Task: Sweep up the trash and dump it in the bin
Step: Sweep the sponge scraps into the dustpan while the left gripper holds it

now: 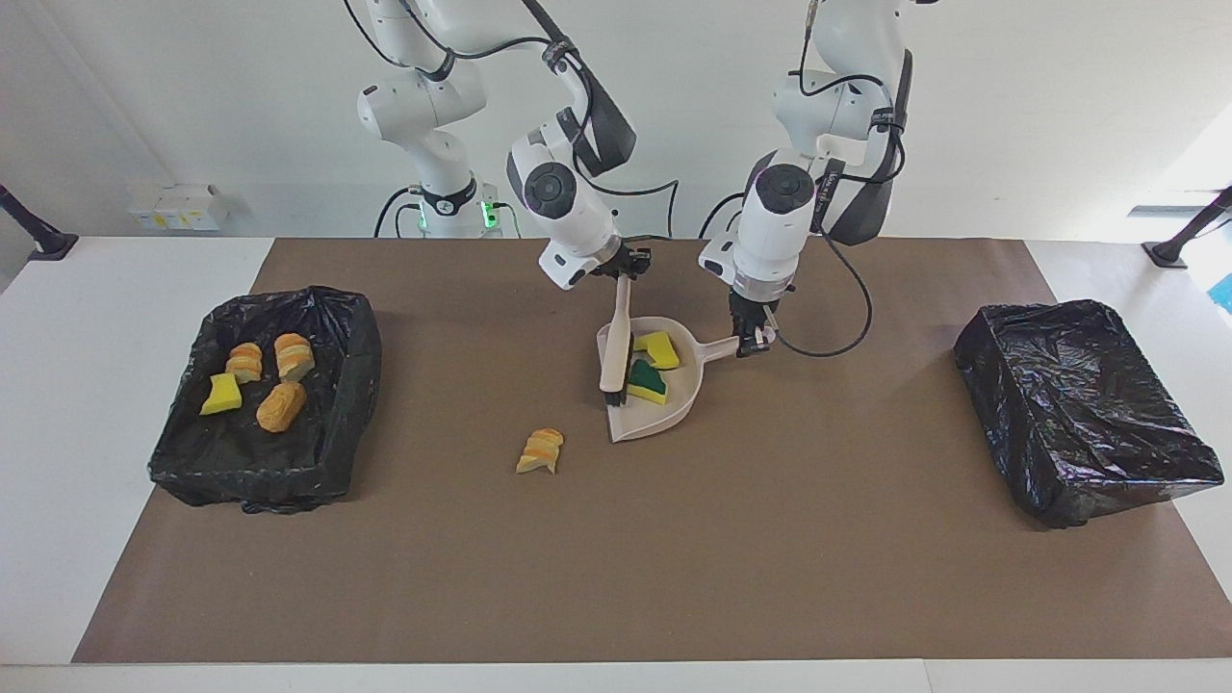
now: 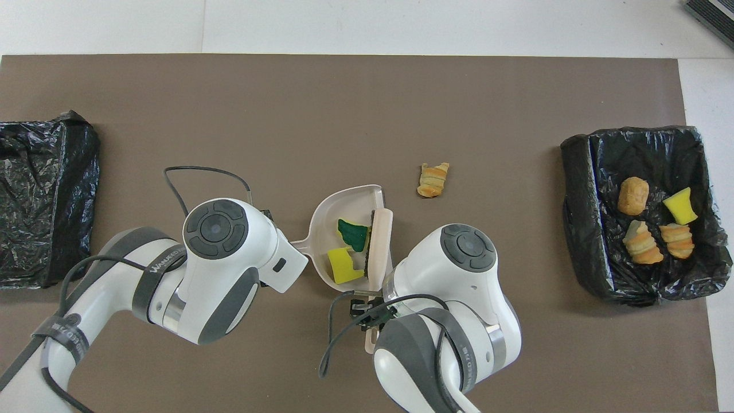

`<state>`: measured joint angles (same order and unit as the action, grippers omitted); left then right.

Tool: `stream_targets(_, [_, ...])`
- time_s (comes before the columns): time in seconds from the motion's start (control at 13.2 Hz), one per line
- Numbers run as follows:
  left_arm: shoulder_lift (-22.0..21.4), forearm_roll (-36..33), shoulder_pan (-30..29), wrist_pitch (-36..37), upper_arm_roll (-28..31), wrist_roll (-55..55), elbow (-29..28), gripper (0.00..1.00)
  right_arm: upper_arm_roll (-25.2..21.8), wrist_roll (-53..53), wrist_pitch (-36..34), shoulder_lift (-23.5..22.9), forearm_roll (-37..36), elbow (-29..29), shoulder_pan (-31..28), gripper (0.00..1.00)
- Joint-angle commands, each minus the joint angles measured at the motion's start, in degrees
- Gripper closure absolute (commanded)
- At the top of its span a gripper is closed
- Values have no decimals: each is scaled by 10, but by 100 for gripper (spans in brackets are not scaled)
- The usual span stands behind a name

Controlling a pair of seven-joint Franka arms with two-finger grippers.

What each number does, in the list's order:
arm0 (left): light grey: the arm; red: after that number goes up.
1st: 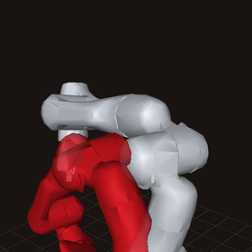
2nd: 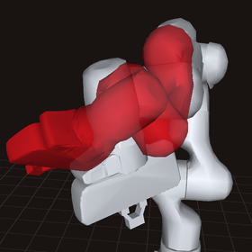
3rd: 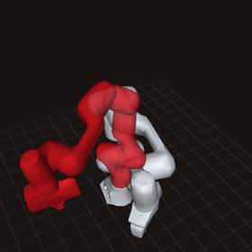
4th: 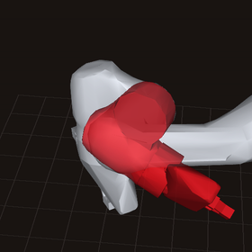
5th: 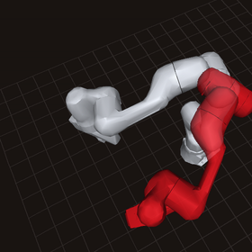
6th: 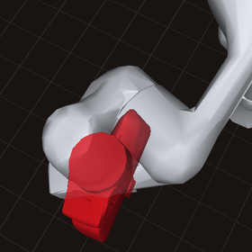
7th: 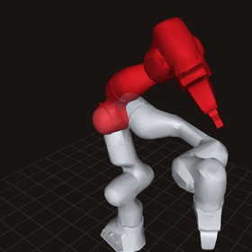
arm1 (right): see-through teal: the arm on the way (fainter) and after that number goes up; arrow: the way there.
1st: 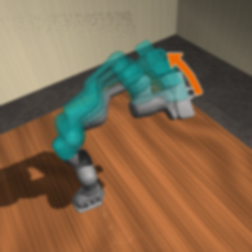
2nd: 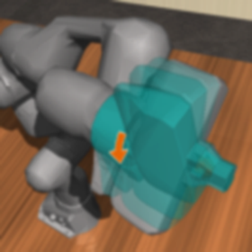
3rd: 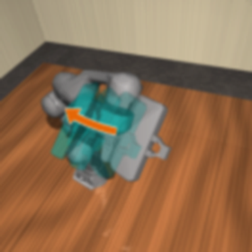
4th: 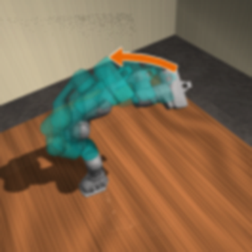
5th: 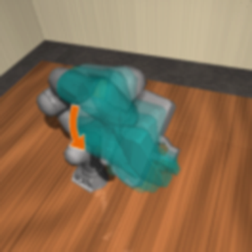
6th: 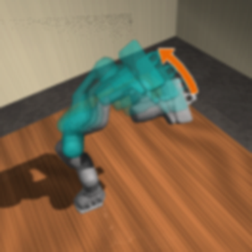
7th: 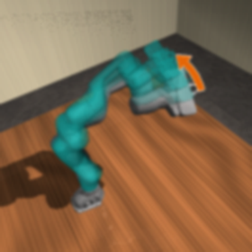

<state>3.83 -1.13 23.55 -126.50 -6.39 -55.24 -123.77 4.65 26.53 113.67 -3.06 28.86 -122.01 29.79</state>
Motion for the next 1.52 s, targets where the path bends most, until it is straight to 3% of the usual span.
stream_targets(0.0, [0, 9, -7, -24, 5, 0, -8, 100, 0, 4, -61, 32, -106, 23, -39, 100])
stream_targets(0.15, [6, 27, -11, -24, 6, 1, -1, 100, 1, -22, -83, 23, -216, 43, -59, 100])
stream_targets(0.3, [20, 45, -25, -12, 6, 6, 24, 100, 0, -117, -92, 4, -300, 51, -97, 100])
stream_targets(0.68, [27, 25, -16, 70, 9, 116, 58, 100, 3, -252, -116, -124, -521, 170, -119, 100])
stream_targets(0.91, [23, -9, -4, 92, 8, 120, 58, 100, 6, -255, -119, -150, -459, 166, -110, 100])
stream_targets(1.44, [7, -10, -1, 28, 4, 126, 12, 100, 12, -231, -131, -132, -175, 145, -61, 100])
